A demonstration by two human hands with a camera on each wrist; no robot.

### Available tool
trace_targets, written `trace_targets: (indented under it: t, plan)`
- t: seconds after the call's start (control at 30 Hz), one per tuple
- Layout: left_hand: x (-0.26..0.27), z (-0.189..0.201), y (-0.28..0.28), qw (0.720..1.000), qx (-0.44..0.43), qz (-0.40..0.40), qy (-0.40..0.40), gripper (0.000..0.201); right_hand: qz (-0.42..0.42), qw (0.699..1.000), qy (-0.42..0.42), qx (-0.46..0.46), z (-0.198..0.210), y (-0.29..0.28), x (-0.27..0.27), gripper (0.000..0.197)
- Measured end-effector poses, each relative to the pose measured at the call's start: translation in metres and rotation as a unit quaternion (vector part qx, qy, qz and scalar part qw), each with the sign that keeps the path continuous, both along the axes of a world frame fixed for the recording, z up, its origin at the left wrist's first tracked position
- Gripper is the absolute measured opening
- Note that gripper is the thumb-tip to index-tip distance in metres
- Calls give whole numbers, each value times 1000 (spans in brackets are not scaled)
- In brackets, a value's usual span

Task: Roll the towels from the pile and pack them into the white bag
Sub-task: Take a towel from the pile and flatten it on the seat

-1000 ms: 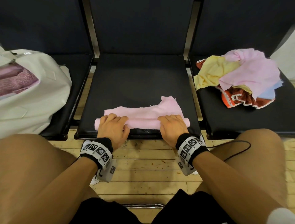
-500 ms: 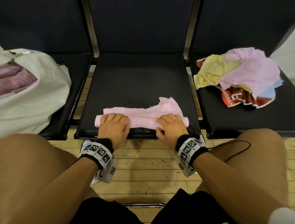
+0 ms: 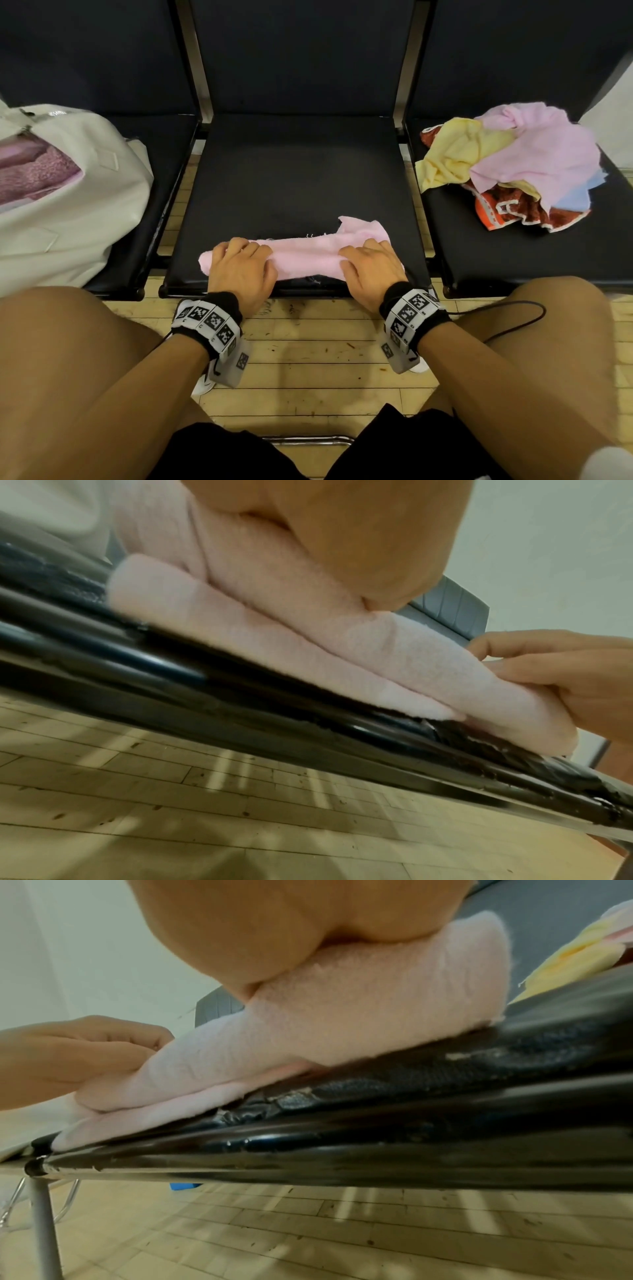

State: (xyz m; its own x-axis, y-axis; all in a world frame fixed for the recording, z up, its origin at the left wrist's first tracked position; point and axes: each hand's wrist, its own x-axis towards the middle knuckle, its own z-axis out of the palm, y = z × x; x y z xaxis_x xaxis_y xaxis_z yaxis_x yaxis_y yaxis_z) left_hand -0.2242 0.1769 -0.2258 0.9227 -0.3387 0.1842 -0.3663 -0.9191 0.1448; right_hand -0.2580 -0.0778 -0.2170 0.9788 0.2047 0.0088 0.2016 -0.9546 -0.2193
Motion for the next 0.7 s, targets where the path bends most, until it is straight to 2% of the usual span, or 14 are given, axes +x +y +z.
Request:
trace_targets:
  t: [0.13, 0.23, 0.33, 0.43, 0.5, 0.7]
  plan:
    - [0, -3, -1, 1000, 12, 5, 27, 26, -23, 1000, -7, -1, -1, 3, 1, 25]
    - [2, -7, 1, 1000, -13, -2, -22, 18, -31, 997, -68, 2, -6, 6, 1, 11]
    - [4, -6, 2, 1000, 20, -9, -12, 23, -5, 996, -90, 12, -11, 9, 1, 30]
    - [1, -7, 1, 999, 40, -6, 31, 33, 5, 996, -81, 23, -10, 13, -6, 22]
    - [-4, -8, 0, 999, 31, -9, 33, 37, -6, 998, -58, 21, -10, 14, -9, 25]
    - [-4, -9, 2, 999, 28, -5, 34, 33, -35, 999, -31, -11, -16, 7, -6, 35]
